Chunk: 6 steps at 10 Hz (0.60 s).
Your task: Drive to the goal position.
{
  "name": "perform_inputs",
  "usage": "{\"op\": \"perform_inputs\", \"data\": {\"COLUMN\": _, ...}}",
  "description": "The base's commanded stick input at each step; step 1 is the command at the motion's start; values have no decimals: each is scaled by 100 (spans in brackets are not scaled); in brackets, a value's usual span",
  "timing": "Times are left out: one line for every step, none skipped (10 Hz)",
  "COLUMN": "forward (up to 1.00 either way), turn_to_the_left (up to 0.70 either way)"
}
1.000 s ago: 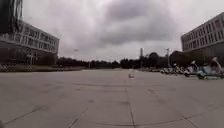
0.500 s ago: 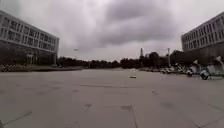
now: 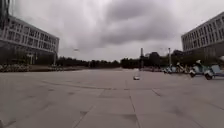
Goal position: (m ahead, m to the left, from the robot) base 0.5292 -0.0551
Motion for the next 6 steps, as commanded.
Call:
{"op": "perform_inputs", "data": {"forward": 50, "turn_to_the_left": 0}}
{"op": "perform_inputs", "data": {"forward": 50, "turn_to_the_left": 0}}
{"op": "perform_inputs", "data": {"forward": 50, "turn_to_the_left": 0}}
{"op": "perform_inputs", "data": {"forward": 50, "turn_to_the_left": 0}}
{"op": "perform_inputs", "data": {"forward": 50, "turn_to_the_left": 0}}
{"op": "perform_inputs", "data": {"forward": 50, "turn_to_the_left": 0}}
